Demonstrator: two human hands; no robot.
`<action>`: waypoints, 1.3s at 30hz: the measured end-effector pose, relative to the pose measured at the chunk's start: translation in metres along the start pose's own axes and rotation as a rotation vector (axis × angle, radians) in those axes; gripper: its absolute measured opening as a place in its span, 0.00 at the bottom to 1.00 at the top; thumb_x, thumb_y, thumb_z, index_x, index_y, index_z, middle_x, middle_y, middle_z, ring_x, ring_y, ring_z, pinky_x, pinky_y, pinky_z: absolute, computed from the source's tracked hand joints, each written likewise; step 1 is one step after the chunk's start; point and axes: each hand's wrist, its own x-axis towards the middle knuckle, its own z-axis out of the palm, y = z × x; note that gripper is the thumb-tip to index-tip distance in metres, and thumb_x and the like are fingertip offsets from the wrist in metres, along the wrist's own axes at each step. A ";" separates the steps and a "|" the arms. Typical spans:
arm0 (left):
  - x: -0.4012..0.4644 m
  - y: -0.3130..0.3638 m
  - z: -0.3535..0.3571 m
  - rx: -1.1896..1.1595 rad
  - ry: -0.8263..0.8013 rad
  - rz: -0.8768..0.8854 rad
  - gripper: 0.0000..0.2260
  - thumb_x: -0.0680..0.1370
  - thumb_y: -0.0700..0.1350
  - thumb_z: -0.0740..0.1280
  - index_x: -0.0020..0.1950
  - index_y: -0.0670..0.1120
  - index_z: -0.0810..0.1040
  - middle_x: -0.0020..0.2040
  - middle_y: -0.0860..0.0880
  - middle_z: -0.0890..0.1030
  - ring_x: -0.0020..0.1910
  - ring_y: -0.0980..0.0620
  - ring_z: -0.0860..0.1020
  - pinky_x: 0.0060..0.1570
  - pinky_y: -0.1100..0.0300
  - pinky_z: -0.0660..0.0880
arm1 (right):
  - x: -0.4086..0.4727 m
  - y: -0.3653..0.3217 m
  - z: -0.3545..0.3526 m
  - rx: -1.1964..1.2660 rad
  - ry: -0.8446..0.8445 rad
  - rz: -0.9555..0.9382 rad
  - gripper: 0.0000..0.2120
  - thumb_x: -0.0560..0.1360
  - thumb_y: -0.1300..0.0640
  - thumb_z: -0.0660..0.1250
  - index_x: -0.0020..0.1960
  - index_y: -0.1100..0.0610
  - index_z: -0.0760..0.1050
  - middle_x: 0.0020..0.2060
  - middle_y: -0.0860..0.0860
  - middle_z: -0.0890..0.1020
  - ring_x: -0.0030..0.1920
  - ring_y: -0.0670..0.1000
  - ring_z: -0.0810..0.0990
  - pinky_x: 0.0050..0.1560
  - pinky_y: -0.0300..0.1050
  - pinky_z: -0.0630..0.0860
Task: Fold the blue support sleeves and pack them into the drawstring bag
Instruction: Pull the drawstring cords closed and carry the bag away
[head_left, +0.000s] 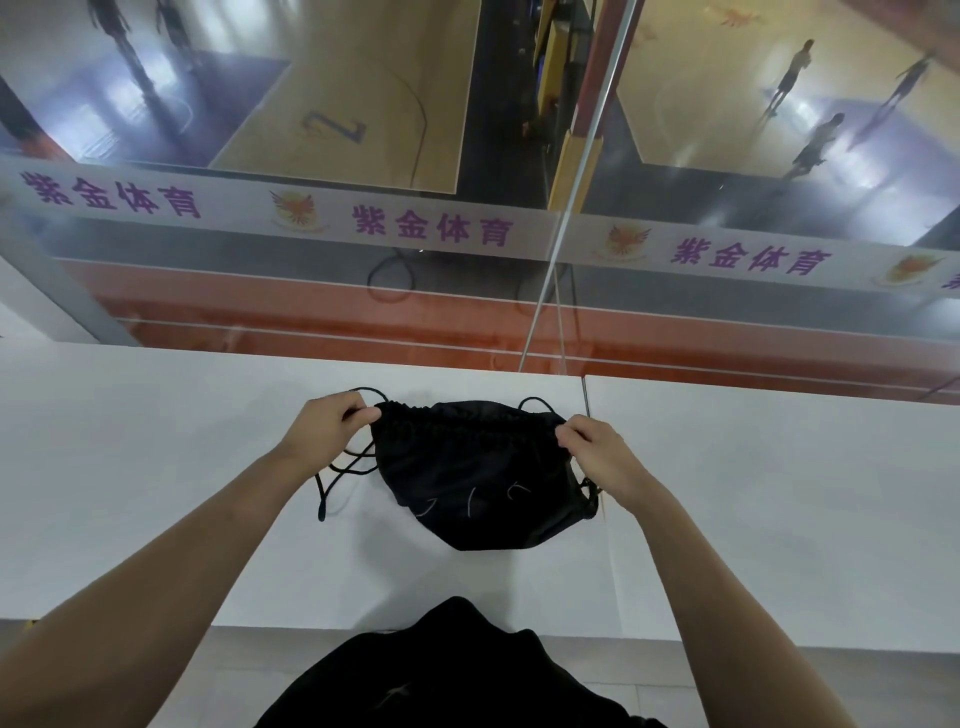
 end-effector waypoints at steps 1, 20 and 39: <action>0.001 0.001 -0.003 -0.053 0.010 -0.023 0.15 0.81 0.52 0.69 0.40 0.42 0.76 0.32 0.50 0.72 0.32 0.52 0.68 0.34 0.58 0.64 | -0.001 0.000 -0.002 0.009 0.049 -0.019 0.16 0.82 0.48 0.64 0.41 0.57 0.74 0.35 0.46 0.77 0.37 0.46 0.75 0.42 0.44 0.70; 0.016 -0.040 -0.035 -0.464 0.241 -0.331 0.19 0.82 0.56 0.65 0.42 0.42 0.80 0.37 0.46 0.70 0.36 0.46 0.65 0.42 0.54 0.65 | -0.002 0.037 -0.039 0.043 0.461 0.050 0.19 0.83 0.51 0.62 0.41 0.65 0.70 0.32 0.55 0.71 0.34 0.53 0.67 0.34 0.47 0.64; 0.018 -0.016 0.027 0.201 -0.177 -0.102 0.21 0.84 0.56 0.59 0.74 0.50 0.71 0.70 0.42 0.73 0.67 0.43 0.74 0.66 0.48 0.72 | 0.049 -0.043 0.055 -0.273 0.233 -0.325 0.14 0.80 0.51 0.69 0.63 0.54 0.78 0.62 0.49 0.79 0.66 0.50 0.74 0.64 0.39 0.67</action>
